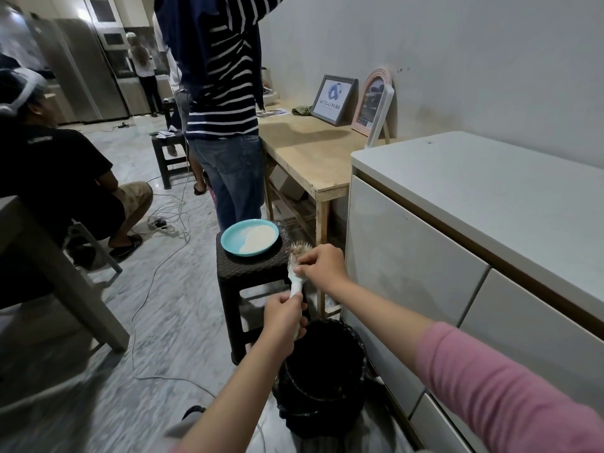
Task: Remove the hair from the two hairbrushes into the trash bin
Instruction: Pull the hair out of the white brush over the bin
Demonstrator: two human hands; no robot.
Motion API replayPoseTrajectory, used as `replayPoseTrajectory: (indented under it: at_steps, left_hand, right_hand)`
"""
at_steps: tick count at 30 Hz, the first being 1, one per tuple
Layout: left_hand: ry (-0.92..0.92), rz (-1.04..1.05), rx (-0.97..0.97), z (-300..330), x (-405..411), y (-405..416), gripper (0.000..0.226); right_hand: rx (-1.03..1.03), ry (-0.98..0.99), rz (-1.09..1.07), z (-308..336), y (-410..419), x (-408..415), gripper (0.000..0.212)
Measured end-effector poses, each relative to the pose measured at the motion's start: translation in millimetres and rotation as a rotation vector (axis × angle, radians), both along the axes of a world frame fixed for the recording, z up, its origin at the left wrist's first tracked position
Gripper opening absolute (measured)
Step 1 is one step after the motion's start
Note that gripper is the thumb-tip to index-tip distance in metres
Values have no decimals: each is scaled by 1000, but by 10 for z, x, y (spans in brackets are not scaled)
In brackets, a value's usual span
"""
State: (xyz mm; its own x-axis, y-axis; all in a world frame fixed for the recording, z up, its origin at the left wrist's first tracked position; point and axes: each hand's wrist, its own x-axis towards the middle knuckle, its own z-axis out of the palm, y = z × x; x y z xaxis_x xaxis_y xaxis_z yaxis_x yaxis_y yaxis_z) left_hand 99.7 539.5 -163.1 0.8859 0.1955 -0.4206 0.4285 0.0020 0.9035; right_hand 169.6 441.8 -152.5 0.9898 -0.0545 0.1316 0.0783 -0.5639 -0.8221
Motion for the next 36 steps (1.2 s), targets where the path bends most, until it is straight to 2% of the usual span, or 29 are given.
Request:
replayPoseTrajectory:
  at_steps: [3,10,17,25,31,36]
  left_hand:
    - [23,5,-7,17,-10,17,17]
    - [88,75,-159,81,5,43,19]
    - [105,93,-271,59,55,46,19]
    - [150,96,-307,37,92,4,15]
    - [167,105,-297,35,110,-67,18]
    - [171,122,-296,32,130,-147,17]
  right_hand:
    - [22,-3,-16,1,25,-31,19]
    - [124,18,-125,37,10,-17,2]
    - [212,56,-179,42,15,-34,14]
    - [197,67,-190,21,-37,-74,25]
    - [187,67,-207,26,-103,-123,17]
    - [168,84,-216,27,-152,-154,18]
